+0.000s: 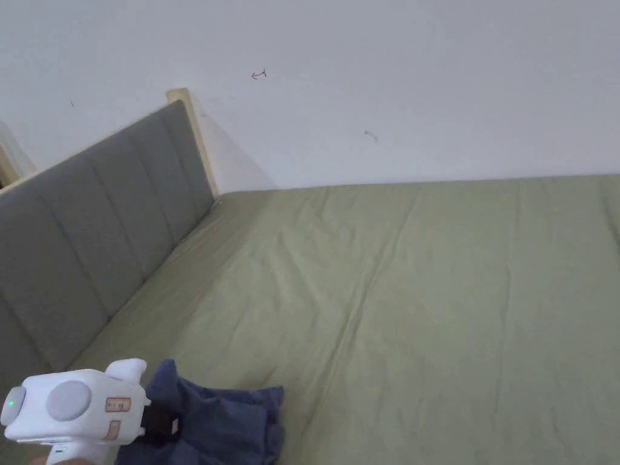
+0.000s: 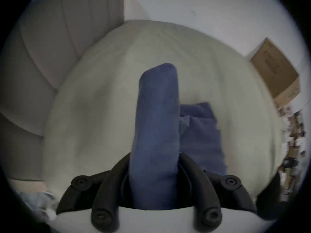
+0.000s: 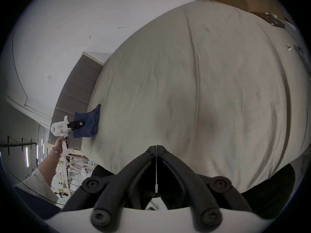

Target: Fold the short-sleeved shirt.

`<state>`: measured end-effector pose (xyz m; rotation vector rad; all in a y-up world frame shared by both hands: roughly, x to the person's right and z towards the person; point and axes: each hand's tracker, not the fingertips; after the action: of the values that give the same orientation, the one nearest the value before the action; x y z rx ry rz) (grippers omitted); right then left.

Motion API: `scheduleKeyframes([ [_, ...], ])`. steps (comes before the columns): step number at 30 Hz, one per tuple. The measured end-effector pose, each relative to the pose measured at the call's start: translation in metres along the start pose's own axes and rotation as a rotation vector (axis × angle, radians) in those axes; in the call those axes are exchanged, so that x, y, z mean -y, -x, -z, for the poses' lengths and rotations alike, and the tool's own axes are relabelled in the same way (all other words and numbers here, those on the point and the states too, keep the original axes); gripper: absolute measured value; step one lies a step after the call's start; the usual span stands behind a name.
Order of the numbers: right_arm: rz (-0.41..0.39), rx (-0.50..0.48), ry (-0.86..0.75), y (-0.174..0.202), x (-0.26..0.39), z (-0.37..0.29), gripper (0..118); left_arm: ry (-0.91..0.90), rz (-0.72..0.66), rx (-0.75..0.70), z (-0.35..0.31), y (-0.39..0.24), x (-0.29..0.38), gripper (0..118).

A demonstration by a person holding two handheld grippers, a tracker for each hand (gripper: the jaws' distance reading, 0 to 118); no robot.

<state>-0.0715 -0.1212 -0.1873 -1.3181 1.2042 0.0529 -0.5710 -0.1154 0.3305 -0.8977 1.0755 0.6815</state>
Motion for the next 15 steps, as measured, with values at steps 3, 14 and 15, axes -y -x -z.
scheduleKeyframes([
  [3, -0.031, 0.01, 0.02, 0.009, -0.002, 0.004, 0, -0.01, 0.131, -0.215, 0.001, -0.008, 0.001, 71],
  [14, -0.227, 0.069, -0.077, 0.043, -0.02, -0.007, 0, -0.368, 0.37, -0.338, -0.077, -0.075, 0.017, 98],
  [15, -0.272, 0.095, -0.103, 0.049, -0.023, -0.01, 0, -0.361, 0.352, -0.245, -0.087, -0.088, 0.02, 75],
])
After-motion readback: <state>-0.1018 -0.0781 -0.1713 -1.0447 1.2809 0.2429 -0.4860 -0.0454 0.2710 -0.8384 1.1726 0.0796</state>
